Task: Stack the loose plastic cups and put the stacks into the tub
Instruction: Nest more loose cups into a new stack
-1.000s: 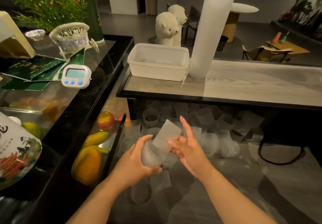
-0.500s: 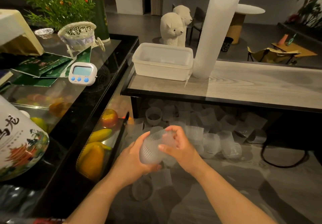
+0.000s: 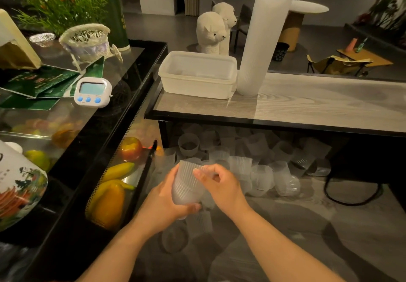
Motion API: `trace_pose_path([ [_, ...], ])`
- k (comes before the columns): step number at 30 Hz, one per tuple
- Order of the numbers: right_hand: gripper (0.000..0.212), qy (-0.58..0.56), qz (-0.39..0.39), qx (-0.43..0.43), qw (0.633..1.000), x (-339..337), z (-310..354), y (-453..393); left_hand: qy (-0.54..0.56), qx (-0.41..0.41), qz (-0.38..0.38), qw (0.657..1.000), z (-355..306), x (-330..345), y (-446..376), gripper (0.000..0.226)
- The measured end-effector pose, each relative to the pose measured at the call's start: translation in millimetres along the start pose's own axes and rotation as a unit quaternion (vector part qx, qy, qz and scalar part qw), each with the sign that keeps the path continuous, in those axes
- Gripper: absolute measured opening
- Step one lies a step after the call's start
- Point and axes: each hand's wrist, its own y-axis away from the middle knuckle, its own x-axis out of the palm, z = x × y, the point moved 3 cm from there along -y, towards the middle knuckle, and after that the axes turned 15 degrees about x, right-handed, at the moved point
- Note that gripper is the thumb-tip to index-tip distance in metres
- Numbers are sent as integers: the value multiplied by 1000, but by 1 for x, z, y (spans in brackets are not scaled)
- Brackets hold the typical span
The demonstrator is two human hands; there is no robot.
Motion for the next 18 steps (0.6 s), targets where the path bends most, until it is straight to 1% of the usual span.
trace_pose_path([
  [2, 51, 22, 1, -8, 1000, 1, -1, -2, 0, -7, -7, 1000, 2, 0, -2, 92],
  [4, 46, 68, 8, -19, 997, 5, -2, -2, -9, -22, -18, 1000, 7, -1, -3, 101],
  [5, 48, 89, 25, -17, 996, 8, -2, -1, -19, -30, -23, 999, 10, -2, -3, 106],
  [8, 70, 140, 137, -5, 981, 13, -5, 6, -51, -29, -40, 998, 15, -9, -3, 108],
  [10, 71, 188, 186, -8, 964, 13, -7, 9, -72, -18, -41, 996, 16, -11, -1, 106],
  [12, 64, 205, 215, 7, 955, 10, -10, 8, -87, -23, -34, 995, 17, -12, 3, 100],
  [13, 60, 187, 218, 23, 958, 11, -12, 5, -94, -29, -32, 995, 18, -12, 4, 98],
  [14, 58, 164, 201, 35, 965, 11, -18, 0, -99, -36, -34, 994, 21, -13, 5, 96],
  [15, 57, 157, 165, 49, 972, 10, -25, -5, -102, -45, -39, 993, 24, -15, 6, 95],
  [16, 56, 181, 122, 52, 975, 9, -36, -10, -105, -57, -45, 992, 27, -19, 7, 95],
  [17, 55, 241, 83, 46, 966, 9, -46, -12, -106, -69, -52, 991, 30, -22, 8, 95],
  [18, 55, 300, 69, 39, 951, 10, -58, -15, -106, -78, -59, 990, 33, -27, 9, 96],
])
